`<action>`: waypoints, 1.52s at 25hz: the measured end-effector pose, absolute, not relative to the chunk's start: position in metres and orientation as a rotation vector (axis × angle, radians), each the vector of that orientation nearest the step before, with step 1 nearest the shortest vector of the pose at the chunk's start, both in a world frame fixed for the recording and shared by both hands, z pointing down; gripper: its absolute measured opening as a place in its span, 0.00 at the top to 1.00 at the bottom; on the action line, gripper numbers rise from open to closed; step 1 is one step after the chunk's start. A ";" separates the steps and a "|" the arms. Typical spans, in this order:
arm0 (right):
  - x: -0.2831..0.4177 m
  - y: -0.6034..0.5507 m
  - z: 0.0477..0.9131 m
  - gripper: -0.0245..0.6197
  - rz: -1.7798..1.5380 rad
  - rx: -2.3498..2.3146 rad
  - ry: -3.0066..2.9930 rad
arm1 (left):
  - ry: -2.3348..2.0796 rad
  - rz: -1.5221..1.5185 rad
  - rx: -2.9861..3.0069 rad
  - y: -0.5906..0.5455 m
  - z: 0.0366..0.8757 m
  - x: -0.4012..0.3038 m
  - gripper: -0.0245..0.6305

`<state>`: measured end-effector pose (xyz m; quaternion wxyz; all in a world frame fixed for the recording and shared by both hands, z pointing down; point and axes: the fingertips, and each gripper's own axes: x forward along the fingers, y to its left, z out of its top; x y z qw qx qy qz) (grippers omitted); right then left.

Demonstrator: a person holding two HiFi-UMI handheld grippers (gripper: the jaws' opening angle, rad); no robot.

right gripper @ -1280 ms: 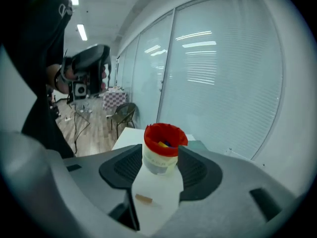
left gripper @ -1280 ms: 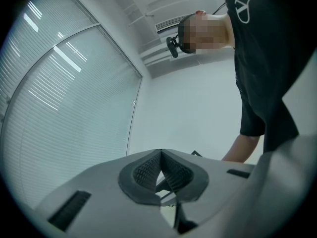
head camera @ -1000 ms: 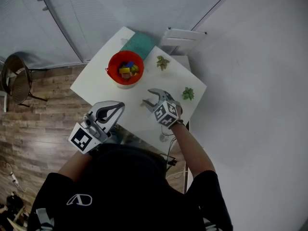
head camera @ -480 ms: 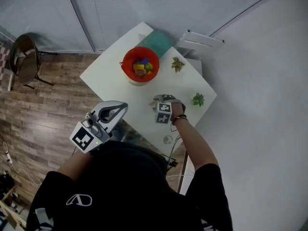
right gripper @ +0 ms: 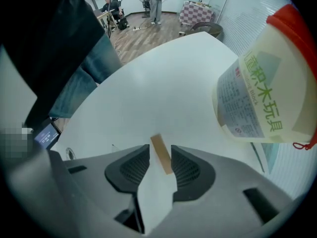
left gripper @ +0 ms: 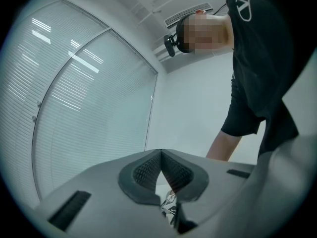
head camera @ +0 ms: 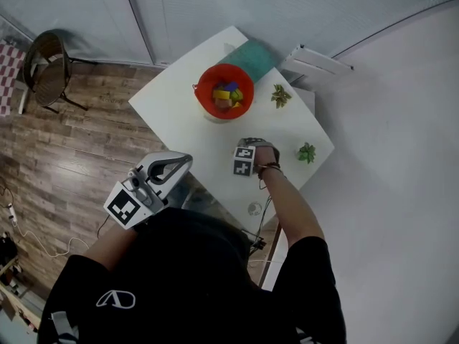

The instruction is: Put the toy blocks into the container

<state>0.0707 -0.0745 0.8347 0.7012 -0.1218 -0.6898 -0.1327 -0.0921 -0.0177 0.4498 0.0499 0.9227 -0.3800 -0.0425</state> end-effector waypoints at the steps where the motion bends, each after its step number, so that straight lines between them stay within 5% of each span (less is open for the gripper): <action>1: 0.071 -0.075 0.837 0.76 -0.302 -0.277 -1.526 | -1.162 -0.122 2.807 -0.017 0.451 -0.093 0.95; 4: 0.072 -0.073 0.843 0.85 -0.316 -0.289 -1.501 | -1.174 -0.124 2.804 -0.016 0.452 -0.095 0.95; 15: 0.062 -0.073 0.807 0.86 -0.231 -0.160 -1.628 | -1.142 -0.134 2.833 -0.017 0.443 -0.090 0.96; 38: 0.046 -0.110 0.495 0.86 0.061 0.853 -2.558 | -0.940 -0.249 2.976 -0.049 0.399 -0.041 0.96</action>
